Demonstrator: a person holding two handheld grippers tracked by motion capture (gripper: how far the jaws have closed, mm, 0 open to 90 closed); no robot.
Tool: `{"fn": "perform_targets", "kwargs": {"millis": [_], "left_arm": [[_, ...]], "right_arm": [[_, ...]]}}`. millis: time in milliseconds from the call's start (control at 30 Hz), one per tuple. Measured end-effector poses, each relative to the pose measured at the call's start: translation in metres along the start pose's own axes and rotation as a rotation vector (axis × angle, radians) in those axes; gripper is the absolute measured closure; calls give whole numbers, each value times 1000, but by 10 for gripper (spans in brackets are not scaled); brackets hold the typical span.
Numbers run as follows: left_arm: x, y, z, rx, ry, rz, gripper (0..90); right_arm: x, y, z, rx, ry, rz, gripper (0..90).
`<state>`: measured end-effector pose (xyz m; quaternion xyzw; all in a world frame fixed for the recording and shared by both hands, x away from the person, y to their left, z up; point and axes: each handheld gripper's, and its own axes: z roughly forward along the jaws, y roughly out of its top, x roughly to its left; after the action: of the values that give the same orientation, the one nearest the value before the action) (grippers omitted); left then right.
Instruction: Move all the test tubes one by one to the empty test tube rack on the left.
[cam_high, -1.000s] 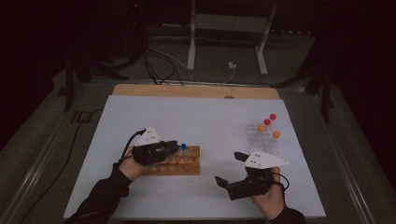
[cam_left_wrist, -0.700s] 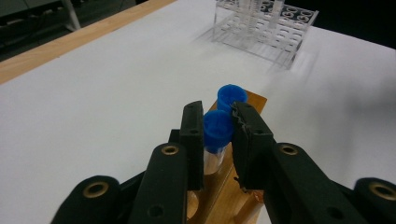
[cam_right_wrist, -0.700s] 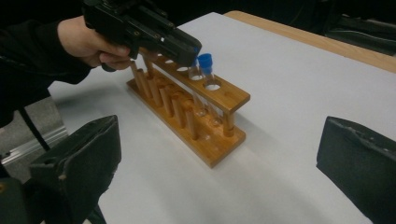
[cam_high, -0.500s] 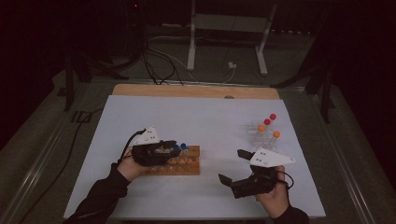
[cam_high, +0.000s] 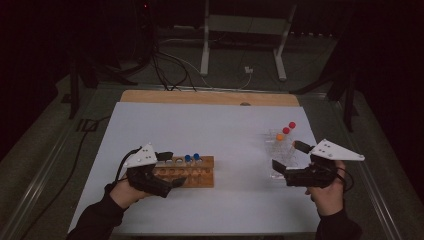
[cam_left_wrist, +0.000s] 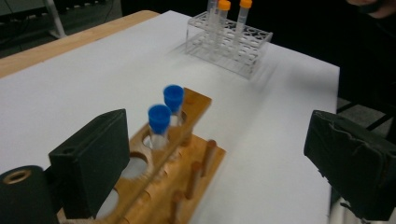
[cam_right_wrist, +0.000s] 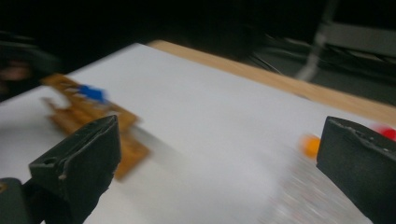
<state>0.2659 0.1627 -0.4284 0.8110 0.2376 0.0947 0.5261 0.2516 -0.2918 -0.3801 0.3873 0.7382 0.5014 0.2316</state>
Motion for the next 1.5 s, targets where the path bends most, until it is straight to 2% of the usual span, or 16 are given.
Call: {"fn": "perform_targets", "kwargs": {"millis": [100,233,333,500,733,800,900,1133,1267,1433,1500], "left_arm": [[-3,-7,-6,-14,2,-5,24],[-4,-15,-11,-22,13,-23,23],[-5,-21,-13,-23,20,-36,24],[-5,-25,-15,-25,22,-43,24],[-5,-27,-14,-21,25,-43,24],[-5,-27,-14,-21,24,-44,23],[-6,-27,-13,-20,24,-42,23],[-5,-28,-12,-13,18,-44,24],[-4,-28,-13,-14,18,-44,24],[-4,-28,-13,-13,20,-46,24],[-4,-28,-12,-11,24,-47,24]], "right_arm": [[-16,-4,-3,8,-77,39,0],[-35,-10,-4,22,-156,100,1],[-46,-17,-2,37,-213,132,58],[-60,-31,7,89,-262,158,153],[-70,-50,27,165,-296,170,274],[-72,-54,31,179,-296,171,347],[-72,-58,37,205,-305,161,408],[-76,-61,47,217,-307,147,579],[-79,-61,50,211,-306,161,622],[-79,-61,55,221,-297,148,687],[-78,-61,56,226,-308,143,707]]}}
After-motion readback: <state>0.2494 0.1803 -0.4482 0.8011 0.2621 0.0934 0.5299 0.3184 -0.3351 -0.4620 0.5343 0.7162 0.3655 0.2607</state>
